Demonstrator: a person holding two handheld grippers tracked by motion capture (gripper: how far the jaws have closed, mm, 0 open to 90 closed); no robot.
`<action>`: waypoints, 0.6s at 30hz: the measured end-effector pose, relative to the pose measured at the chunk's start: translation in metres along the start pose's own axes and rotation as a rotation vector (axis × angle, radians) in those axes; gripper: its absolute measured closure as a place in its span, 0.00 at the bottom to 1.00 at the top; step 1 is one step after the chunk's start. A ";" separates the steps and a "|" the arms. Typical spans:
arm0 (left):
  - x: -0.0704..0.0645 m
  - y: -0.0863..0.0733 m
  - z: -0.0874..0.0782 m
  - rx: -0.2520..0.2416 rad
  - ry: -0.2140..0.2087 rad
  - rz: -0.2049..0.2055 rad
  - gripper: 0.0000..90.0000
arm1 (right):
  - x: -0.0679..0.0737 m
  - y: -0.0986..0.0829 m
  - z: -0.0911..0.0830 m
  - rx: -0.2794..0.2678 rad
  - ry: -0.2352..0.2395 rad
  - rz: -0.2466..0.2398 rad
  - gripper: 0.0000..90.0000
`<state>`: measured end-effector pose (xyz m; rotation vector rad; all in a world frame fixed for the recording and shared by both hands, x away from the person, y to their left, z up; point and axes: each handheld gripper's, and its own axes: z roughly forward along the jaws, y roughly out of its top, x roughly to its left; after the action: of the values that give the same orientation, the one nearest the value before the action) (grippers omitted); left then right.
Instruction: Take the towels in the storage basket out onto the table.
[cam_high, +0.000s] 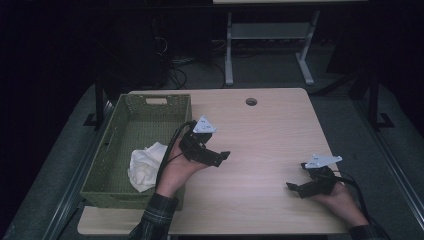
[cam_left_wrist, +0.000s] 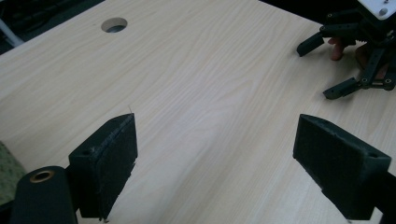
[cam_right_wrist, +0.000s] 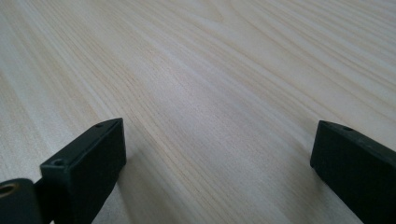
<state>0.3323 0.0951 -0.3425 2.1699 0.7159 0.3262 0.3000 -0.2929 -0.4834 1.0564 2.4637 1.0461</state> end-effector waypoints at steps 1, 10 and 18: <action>0.002 0.000 -0.002 0.005 0.001 0.006 0.15 | 0.000 0.000 0.000 0.000 0.000 0.000 0.03; 0.017 0.000 -0.016 -0.002 0.023 0.000 0.15 | 0.000 0.000 0.000 0.000 0.000 0.000 0.03; 0.030 -0.009 -0.028 -0.009 0.035 -0.022 0.15 | 0.000 0.000 0.000 -0.001 -0.001 -0.002 0.03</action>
<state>0.3401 0.1350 -0.3314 2.1506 0.7557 0.3566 0.3004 -0.2928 -0.4835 1.0540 2.4626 1.0465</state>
